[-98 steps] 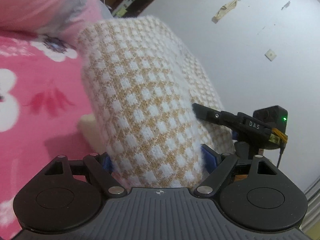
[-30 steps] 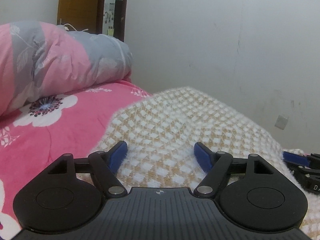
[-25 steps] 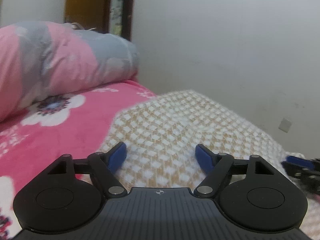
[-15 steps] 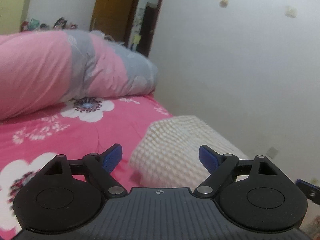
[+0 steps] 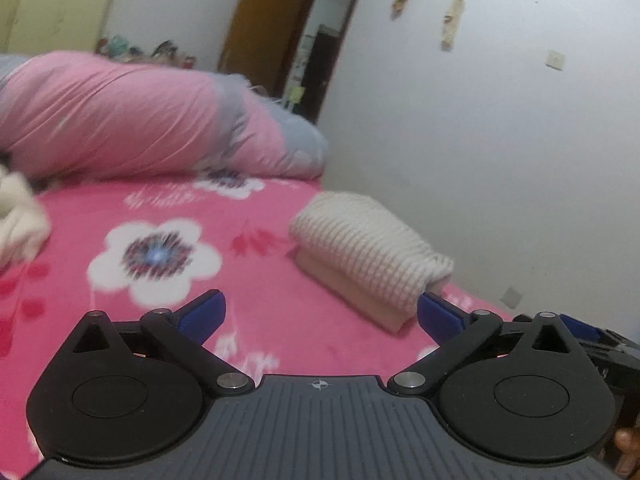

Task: Fold clothes
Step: 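Open both tools and withdraw from the placed cardigan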

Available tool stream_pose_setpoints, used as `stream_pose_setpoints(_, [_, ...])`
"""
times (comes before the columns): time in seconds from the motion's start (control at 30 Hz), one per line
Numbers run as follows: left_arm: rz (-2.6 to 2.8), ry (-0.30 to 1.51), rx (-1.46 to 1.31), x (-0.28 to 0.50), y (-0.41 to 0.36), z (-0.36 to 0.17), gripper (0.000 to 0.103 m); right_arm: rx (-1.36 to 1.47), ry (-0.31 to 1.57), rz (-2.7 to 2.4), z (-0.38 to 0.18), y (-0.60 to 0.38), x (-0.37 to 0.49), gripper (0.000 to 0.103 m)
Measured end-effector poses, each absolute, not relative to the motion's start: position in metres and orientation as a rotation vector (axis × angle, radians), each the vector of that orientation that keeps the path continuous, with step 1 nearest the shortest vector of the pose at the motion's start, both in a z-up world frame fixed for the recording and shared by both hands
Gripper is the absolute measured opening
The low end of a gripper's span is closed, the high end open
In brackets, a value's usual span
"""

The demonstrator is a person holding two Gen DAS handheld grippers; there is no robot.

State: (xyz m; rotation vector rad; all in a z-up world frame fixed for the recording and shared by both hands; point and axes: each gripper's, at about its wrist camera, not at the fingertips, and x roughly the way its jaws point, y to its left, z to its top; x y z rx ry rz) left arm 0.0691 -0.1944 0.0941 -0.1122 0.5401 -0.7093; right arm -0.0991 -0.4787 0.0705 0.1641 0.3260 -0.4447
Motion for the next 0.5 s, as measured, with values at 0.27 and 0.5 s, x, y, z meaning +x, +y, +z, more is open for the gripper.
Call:
stream_pose_setpoints(0.27, [-0.617,0.568,-0.073,0.037,-0.168,0.074,0.103,0.184,0.344,-0.525,0.058,-0.426,-0.131,0.103])
stream_pose_setpoints(0.5, [-0.565,0.545,-0.062,0.024,-0.153,0.074,0.103,0.183,0.404,-0.545,0.054,-0.405,-0.124,0.103])
